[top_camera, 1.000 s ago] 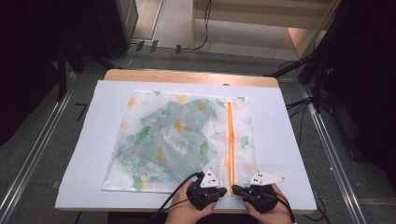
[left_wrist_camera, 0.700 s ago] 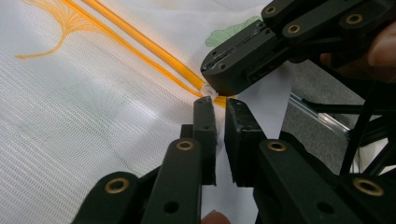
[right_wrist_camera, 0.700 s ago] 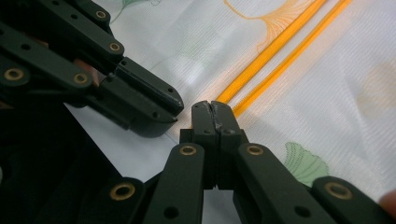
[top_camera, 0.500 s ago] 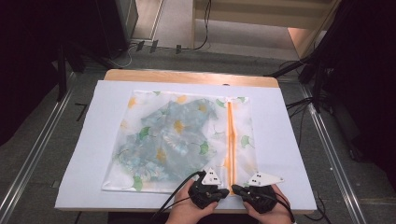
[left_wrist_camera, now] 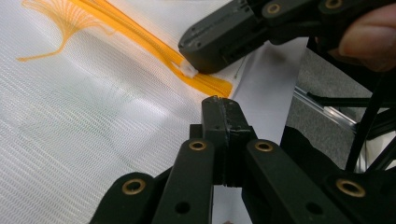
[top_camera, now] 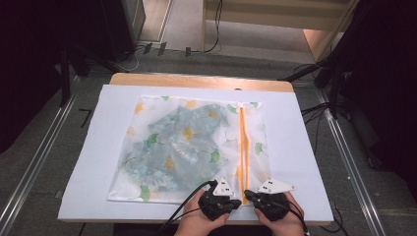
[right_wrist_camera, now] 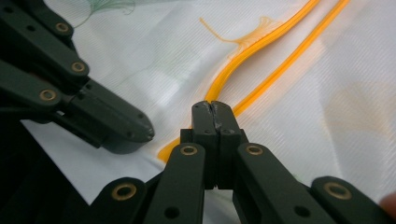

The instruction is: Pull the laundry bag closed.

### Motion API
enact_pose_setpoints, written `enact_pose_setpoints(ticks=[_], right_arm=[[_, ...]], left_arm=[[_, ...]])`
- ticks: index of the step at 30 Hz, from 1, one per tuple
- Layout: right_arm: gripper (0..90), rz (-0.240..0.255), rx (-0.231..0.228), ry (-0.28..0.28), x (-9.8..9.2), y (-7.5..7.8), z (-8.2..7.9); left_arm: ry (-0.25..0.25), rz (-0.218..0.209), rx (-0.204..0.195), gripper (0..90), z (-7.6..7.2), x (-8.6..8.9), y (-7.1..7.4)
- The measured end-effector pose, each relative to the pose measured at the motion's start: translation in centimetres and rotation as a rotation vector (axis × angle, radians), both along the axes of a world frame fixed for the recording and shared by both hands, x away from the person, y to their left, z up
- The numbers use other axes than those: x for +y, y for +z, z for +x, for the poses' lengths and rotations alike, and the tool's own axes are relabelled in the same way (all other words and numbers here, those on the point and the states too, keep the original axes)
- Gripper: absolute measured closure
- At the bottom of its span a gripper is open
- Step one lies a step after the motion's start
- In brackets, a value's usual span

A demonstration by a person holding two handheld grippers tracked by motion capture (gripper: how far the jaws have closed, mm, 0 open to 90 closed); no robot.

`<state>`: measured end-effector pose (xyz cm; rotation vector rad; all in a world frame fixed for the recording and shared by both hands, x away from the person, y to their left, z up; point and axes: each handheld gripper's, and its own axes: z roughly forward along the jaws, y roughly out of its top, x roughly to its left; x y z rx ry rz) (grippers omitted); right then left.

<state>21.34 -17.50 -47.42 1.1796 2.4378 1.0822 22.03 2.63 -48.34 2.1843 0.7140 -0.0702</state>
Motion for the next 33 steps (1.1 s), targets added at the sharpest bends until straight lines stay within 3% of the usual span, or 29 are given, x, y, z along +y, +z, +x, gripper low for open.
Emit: enact_pose_setpoints(ticks=[7, 20, 33], right_arm=[[90.0, 0.005, -0.011, -0.016, 0.0, -0.2, 1.1], [90.0, -0.024, -0.034, -0.03, -0.1, -0.1, 2.3], [90.0, -0.023, -0.035, -0.012, -0.2, -0.2, 4.7]], left_arm=[[0.004, 0.012, -0.041, 90.0, -0.5, -0.2, 0.0], [-0.001, 0.006, -0.017, 90.0, -0.2, 0.0, 0.0], [0.002, -0.005, -0.008, 90.0, -0.2, 0.1, -0.1]])
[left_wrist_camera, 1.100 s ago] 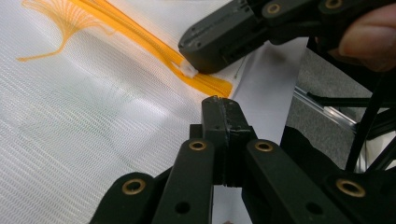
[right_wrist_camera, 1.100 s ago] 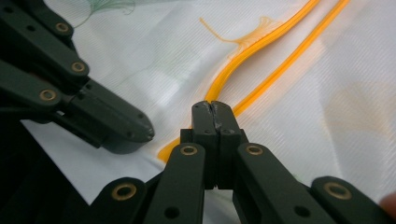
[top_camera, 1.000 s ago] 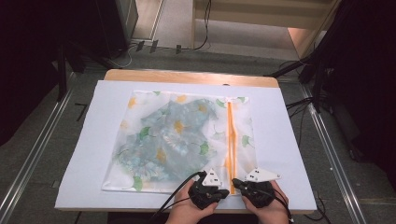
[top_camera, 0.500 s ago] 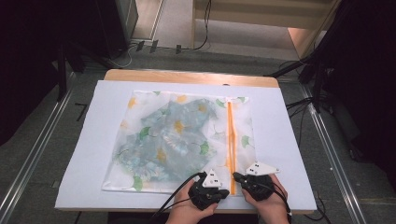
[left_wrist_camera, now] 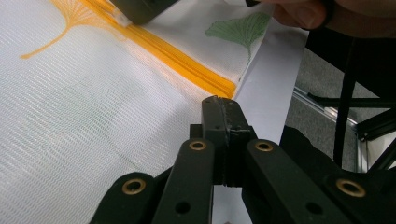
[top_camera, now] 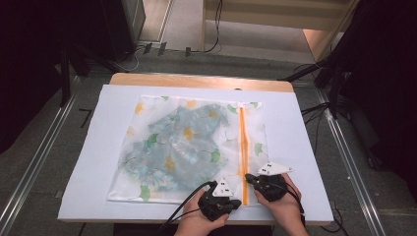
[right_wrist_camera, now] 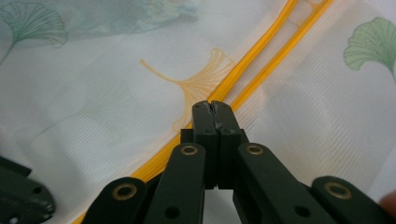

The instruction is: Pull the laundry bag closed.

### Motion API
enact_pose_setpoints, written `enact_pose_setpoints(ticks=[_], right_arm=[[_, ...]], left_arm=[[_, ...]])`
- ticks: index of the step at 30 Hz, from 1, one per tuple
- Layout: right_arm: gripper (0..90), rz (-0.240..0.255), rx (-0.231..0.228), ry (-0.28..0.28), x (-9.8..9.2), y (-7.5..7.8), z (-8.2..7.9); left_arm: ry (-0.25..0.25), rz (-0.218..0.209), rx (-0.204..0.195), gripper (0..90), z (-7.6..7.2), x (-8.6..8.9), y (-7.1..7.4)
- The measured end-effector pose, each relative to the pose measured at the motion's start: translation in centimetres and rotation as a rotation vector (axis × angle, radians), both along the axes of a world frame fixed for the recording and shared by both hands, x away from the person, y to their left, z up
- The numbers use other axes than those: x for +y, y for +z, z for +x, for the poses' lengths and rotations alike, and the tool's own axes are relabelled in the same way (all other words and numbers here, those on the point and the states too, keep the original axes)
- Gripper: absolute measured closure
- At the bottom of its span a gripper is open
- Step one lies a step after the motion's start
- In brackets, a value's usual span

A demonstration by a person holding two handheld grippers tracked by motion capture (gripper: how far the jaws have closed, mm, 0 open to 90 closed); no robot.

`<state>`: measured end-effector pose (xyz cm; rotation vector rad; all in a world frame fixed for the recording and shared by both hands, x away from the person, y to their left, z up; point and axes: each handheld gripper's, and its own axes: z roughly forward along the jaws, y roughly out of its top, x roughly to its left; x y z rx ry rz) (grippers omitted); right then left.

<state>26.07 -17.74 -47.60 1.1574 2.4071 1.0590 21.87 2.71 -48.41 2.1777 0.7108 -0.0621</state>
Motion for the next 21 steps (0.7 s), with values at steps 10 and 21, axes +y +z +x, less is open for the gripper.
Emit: enact_pose_setpoints(ticks=[10, 21], right_arm=[[90.0, -0.01, -0.004, -0.002, -0.3, -0.1, 2.5], [90.0, -0.036, -0.032, -0.009, 0.2, -0.1, 4.8]], left_arm=[[-0.001, -0.002, 0.006, 90.0, 0.1, 0.0, 0.0], [-0.002, -0.008, 0.011, 90.0, 0.1, 0.1, 0.0]])
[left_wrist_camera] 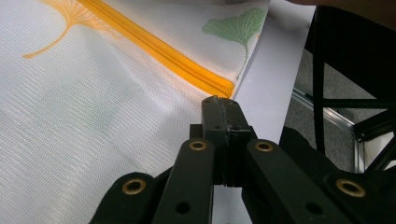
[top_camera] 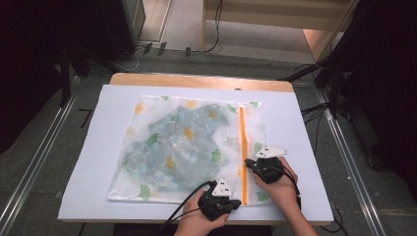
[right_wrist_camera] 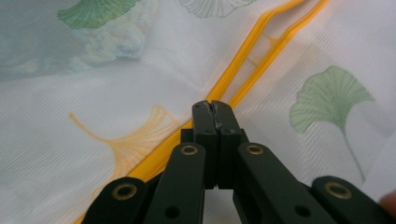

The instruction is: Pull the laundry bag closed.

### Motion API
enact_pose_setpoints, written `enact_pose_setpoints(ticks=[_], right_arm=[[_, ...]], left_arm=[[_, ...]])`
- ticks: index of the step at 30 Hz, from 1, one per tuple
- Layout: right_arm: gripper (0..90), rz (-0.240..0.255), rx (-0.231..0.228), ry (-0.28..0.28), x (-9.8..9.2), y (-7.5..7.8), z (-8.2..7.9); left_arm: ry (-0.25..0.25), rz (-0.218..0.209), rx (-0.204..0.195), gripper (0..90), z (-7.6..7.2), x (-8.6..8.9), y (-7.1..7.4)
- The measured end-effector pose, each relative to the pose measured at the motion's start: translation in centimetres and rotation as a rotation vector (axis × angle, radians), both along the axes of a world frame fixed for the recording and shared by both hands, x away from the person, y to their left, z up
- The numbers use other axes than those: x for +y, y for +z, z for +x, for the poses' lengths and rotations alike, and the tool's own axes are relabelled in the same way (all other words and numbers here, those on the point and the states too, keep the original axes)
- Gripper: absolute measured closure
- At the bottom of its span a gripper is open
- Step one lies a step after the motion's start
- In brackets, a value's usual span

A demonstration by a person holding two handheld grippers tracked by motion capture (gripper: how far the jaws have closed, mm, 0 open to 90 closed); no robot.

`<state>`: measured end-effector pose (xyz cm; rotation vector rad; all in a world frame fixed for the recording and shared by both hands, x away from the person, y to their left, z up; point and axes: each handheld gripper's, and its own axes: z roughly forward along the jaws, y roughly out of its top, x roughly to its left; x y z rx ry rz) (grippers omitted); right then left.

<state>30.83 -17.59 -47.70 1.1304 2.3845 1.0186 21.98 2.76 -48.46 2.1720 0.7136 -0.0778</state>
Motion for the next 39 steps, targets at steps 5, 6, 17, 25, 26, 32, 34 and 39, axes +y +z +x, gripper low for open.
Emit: enact_pose_setpoints(ticks=[5, 6, 17, 25, 26, 32, 34, 39], right_arm=[[90.0, -0.061, -0.029, 0.009, 0.6, 0.2, 0.8], [90.0, -0.056, -0.027, 0.006, 0.6, 0.2, 1.3], [90.0, -0.048, -0.009, -0.003, 0.6, 0.2, 3.1], [90.0, -0.058, 0.007, -0.016, 0.7, 0.5, 4.7], [90.0, -0.065, 0.007, -0.017, 0.8, 0.5, 5.1], [90.0, -0.075, 0.006, -0.026, 0.9, 0.6, 6.0], [90.0, -0.078, 0.006, -0.031, 1.0, 0.6, 6.5], [90.0, -0.071, 0.013, -0.043, 1.0, 0.6, 7.6]], left_arm=[[0.004, -0.005, 0.006, 90.0, 0.0, 0.0, 0.0], [0.003, -0.003, 0.006, 90.0, 0.0, 0.0, 0.0], [0.002, -0.001, 0.005, 90.0, 0.1, 0.0, 0.0], [0.0, -0.001, 0.003, 90.0, 0.0, 0.0, 0.0], [0.0, -0.001, 0.003, 90.0, 0.0, 0.0, 0.0], [0.0, -0.001, 0.002, 90.0, 0.0, 0.0, 0.0], [-0.002, 0.0, 0.001, 90.0, 0.0, 0.0, 0.0], [-0.002, -0.001, 0.002, 90.0, 0.0, 0.0, 0.0]])
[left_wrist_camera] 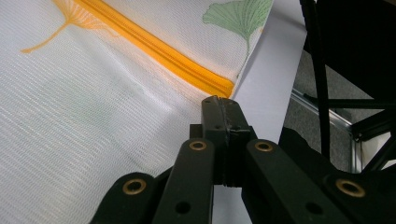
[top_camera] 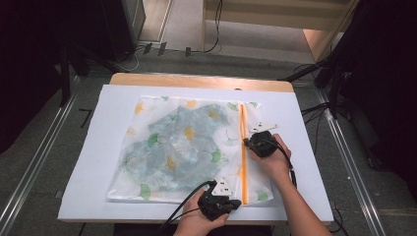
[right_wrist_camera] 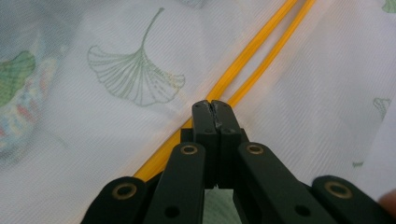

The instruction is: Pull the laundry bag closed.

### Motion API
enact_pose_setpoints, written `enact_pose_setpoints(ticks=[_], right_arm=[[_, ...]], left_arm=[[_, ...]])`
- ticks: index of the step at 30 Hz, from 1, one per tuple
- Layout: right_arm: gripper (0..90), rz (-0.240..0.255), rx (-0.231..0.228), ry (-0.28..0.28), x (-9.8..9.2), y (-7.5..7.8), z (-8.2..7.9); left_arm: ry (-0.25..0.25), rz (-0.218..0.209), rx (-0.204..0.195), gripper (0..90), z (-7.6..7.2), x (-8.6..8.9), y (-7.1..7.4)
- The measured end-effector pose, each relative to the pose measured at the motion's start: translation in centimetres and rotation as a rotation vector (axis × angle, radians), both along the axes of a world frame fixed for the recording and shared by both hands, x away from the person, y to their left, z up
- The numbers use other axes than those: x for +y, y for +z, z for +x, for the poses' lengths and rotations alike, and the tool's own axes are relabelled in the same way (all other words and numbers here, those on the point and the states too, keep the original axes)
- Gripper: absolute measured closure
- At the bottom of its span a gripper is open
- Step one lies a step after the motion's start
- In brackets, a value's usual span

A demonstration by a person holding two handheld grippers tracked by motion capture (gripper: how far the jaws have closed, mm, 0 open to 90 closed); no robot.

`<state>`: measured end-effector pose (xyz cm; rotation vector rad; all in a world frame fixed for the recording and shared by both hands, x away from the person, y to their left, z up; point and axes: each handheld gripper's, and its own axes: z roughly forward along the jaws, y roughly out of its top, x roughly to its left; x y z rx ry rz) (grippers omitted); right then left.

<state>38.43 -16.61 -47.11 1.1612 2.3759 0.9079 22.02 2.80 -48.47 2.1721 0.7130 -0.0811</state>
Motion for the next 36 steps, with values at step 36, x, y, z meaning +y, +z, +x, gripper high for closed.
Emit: enact_pose_setpoints(ticks=[36], right_arm=[[90.0, -0.022, 0.001, -0.061, 0.9, 0.2, 6.3]], left_arm=[[-0.001, -0.003, 0.001, 90.0, 0.0, 0.0, 0.0]])
